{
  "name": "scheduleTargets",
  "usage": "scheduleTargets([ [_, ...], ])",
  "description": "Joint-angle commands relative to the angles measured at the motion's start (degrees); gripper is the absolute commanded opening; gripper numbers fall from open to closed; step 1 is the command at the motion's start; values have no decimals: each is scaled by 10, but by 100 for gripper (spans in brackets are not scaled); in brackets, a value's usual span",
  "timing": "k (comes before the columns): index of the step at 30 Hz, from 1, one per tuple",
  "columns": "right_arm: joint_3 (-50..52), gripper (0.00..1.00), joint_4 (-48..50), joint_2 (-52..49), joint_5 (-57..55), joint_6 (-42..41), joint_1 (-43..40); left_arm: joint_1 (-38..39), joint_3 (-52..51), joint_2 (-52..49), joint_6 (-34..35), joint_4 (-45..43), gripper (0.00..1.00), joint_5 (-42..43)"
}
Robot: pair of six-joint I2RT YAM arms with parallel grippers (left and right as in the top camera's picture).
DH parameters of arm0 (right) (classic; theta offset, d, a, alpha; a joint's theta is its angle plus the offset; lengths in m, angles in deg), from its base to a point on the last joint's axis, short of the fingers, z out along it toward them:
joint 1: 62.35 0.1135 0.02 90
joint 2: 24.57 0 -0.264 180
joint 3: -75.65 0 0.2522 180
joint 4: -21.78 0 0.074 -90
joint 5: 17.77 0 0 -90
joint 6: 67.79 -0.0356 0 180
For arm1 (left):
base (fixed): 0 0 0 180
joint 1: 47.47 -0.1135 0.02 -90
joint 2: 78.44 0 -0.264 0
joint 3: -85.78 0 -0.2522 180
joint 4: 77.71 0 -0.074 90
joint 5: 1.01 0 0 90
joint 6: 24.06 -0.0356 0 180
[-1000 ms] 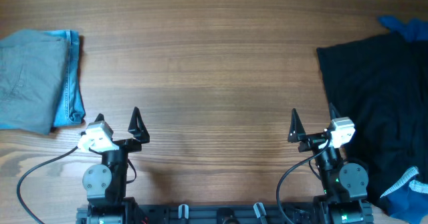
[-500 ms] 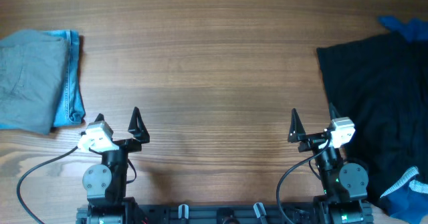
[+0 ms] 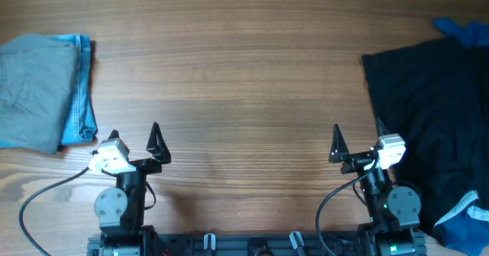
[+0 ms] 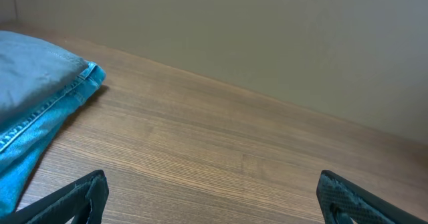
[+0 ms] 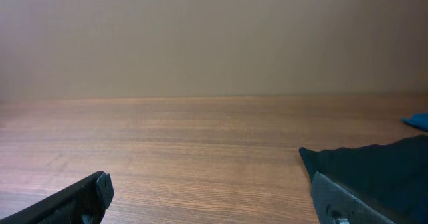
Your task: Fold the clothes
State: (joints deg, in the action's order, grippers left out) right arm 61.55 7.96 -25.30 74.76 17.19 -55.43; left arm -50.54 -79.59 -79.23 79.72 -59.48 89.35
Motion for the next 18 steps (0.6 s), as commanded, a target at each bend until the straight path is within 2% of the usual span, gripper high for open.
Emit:
scheduleTargets([
  [1, 0, 100, 2, 5, 4, 3, -2, -2, -5, 4, -11, -2, 100, 7],
  [10, 0, 100, 0, 5, 4, -12, -3, -2, -5, 4, -8, -4, 100, 7],
  [18, -50, 100, -55, -31, -15, -11, -3, -2, 40, -17, 51, 14, 100, 35],
])
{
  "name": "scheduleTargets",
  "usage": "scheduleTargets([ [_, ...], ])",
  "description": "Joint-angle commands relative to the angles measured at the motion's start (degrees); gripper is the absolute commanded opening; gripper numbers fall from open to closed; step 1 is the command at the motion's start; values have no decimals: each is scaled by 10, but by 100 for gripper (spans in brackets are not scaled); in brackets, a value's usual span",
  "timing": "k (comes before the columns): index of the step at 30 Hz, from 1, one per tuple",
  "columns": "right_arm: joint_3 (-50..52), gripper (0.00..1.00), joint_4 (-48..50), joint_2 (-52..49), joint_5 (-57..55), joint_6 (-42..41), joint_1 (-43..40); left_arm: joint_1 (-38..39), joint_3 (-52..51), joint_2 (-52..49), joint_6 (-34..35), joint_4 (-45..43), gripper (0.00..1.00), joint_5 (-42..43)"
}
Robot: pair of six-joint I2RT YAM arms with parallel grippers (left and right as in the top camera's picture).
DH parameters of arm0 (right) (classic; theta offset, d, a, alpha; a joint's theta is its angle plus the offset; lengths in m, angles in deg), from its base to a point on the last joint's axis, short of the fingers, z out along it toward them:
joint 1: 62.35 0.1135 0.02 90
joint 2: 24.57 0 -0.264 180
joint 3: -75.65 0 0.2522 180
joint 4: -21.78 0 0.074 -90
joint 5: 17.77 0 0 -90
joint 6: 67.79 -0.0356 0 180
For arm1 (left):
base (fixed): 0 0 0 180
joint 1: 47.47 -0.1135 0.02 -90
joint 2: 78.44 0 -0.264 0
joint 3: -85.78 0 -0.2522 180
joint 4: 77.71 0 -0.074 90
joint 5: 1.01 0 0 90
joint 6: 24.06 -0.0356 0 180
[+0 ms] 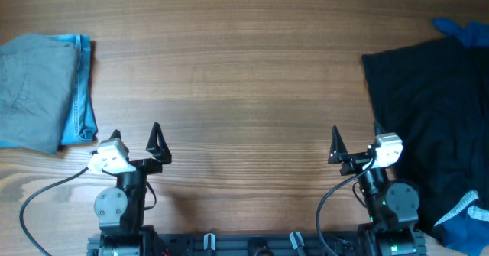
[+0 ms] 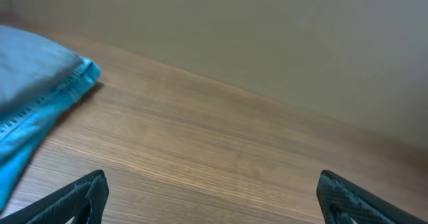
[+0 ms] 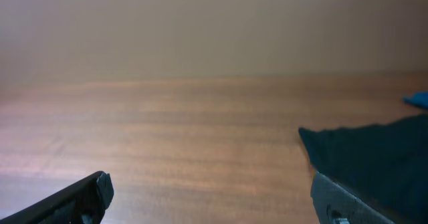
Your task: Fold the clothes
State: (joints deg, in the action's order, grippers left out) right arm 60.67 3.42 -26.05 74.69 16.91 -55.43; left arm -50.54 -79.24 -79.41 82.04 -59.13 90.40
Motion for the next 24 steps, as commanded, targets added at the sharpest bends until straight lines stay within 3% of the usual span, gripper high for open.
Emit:
scheduleTargets([
  [1, -50, 100, -13, -36, -15, -8, -3, -2, 49, -25, 28, 22, 100, 24],
  [10, -202, 100, -111, -210, -14, -9, -3, -2, 196, -172, 28, 133, 100, 31],
  [24, -538, 100, -391, -608, -16, 25, -3, -2, 445, -447, 21, 395, 100, 48],
])
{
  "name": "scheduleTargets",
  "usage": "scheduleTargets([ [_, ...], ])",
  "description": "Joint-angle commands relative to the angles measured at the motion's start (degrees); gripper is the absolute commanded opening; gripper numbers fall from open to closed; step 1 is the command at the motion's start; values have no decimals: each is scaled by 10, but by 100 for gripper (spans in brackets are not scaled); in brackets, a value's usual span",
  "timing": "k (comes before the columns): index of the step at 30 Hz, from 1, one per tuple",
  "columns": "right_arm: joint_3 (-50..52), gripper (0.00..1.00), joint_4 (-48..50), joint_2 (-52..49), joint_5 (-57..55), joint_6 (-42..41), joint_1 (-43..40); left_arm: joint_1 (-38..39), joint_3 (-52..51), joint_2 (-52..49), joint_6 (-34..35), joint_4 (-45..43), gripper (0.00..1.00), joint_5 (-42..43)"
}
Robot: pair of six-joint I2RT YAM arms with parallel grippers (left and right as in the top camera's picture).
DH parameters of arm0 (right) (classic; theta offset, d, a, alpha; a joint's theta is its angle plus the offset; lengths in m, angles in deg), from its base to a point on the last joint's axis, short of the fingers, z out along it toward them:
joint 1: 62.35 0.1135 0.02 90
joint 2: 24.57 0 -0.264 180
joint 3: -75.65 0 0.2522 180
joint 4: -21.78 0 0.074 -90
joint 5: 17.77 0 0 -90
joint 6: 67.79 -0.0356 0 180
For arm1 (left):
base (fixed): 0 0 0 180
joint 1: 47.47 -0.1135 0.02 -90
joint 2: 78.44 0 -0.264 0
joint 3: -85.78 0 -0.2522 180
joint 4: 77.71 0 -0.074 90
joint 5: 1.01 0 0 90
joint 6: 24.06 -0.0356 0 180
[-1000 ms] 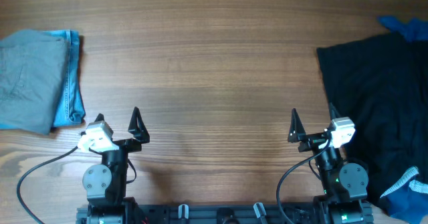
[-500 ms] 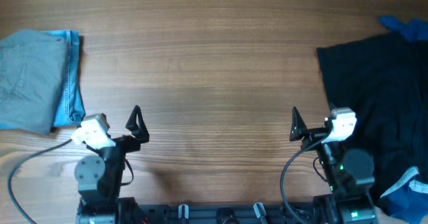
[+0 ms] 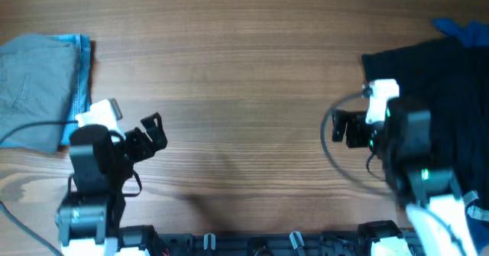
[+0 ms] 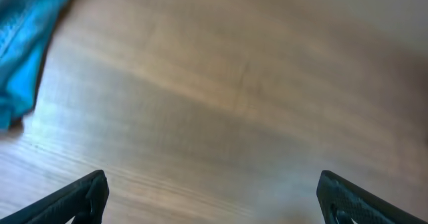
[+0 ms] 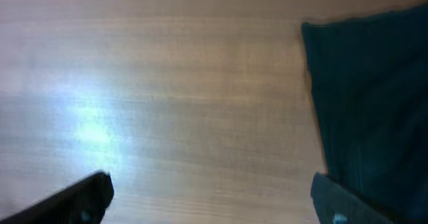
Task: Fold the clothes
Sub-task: 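Reach the right gripper to the black garment and grasp its edge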
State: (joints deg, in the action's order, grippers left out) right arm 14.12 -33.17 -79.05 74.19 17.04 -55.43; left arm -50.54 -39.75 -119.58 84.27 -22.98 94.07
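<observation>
A black garment (image 3: 432, 95) lies spread at the table's right side, and its left edge (image 5: 374, 97) shows in the right wrist view. My right gripper (image 3: 341, 128) hangs open over bare wood just left of that edge, its fingertips (image 5: 341, 202) wide apart and holding nothing. At the far left rests a folded grey piece on blue denim (image 3: 38, 88). My left gripper (image 3: 151, 131) is open above the wood to the right of that pile, with the denim edge (image 4: 23, 43) at the top left of its view.
The wooden table (image 3: 244, 65) stretches between the two piles. A blue cloth (image 3: 462, 30) lies at the far right corner beside the black garment. Another blue piece (image 3: 472, 210) sits at the near right edge. Cables trail from both arm bases.
Both arms have left their low positions by the front edge and now stand higher and farther out, cameras tilted down at the table. The right gripper is now beside the black garment's left edge.
At both earlier moments the arms sat low by the near edge, grippers open and looking across the table, hardly moving. Now both are raised over the wood and pointed down, still open. The clothes lie as they did.
</observation>
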Motion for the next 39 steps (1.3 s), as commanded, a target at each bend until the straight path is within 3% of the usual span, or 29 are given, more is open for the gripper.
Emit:
scheduleTargets([
  [1, -84, 100, -28, -96, -12, 26, -3, -2, 59, -56, -1, 42, 100, 11],
  [6, -99, 100, 16, -165, -22, 37, -3, -2, 65, -82, -1, 48, 100, 11],
  [11, -99, 100, 81, -242, -183, 35, -3, -2, 65, -83, -1, 50, 100, 11],
  [15, -99, 100, 124, -312, -242, 35, -9, -2, 65, -84, -1, 47, 100, 11],
  [21, -99, 100, 166, -430, -240, 3, -60, -2, 65, -84, -1, 35, 100, 11],
  [27, -99, 98, 204, -484, -181, -8, -104, -2, 65, -84, -1, 34, 100, 11],
  [36, -99, 96, 216, -553, -184, -10, -145, -2, 65, -84, 0, 34, 100, 11],
  [38, -99, 90, 217, -565, -184, -10, -152, -2, 65, -84, 0, 34, 100, 11],
  [39, -99, 79, 217, -567, -184, -10, -153, -2, 65, -84, 0, 34, 100, 11],
])
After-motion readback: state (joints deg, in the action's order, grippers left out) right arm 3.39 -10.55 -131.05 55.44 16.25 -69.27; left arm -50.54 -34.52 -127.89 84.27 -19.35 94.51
